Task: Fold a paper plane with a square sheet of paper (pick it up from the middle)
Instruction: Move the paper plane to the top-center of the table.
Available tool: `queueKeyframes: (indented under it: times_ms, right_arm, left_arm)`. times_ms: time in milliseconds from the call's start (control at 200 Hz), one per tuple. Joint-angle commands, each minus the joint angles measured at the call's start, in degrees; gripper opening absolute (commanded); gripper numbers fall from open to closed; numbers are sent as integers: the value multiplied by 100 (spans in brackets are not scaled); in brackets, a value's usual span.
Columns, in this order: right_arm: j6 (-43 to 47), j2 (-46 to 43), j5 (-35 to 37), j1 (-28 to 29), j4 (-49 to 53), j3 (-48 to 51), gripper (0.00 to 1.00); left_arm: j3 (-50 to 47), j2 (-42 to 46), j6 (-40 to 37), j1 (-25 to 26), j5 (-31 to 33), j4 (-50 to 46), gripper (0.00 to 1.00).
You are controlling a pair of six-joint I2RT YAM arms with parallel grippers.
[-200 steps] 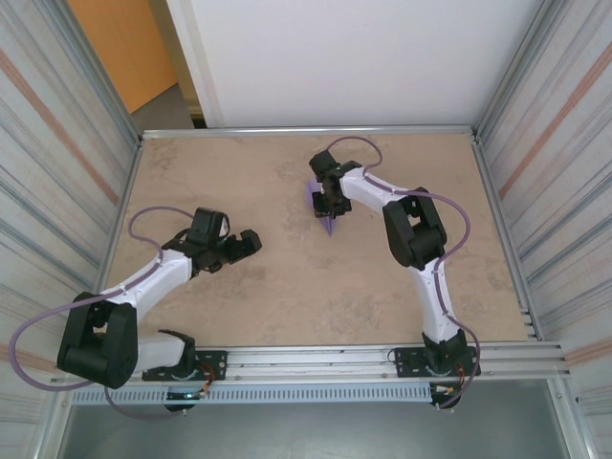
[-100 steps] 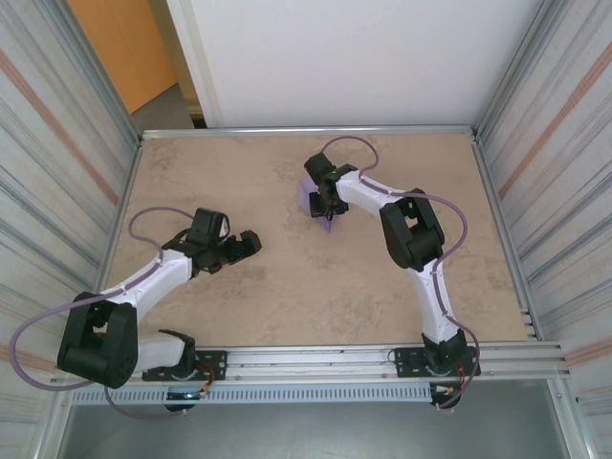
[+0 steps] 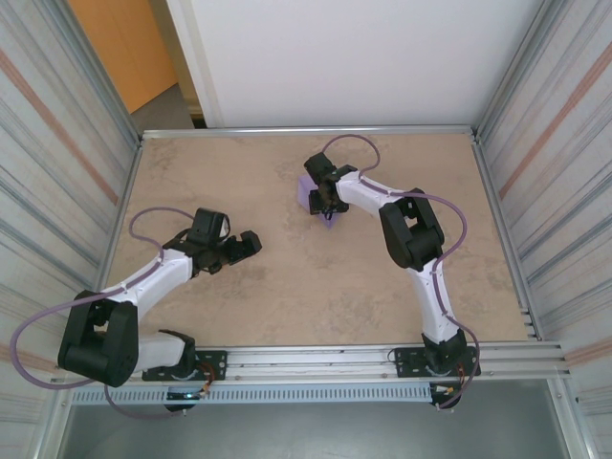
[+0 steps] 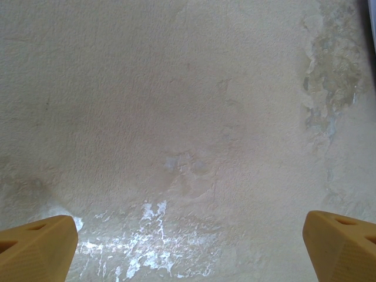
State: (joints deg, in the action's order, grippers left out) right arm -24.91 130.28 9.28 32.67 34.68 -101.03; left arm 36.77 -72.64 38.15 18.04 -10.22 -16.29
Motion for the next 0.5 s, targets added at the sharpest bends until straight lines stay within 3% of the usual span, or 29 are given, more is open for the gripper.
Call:
queueKeyframes:
  times_ms: [0,491]
  right_arm:
    - [-11,469,40,-93,356,128,59]
    - [-13,-455,-131,-225,426,-306,59]
  left_arm:
    - [48,-43,-62,-27,24,-46,99]
    - [621,65,-202,-29,100,-284,99]
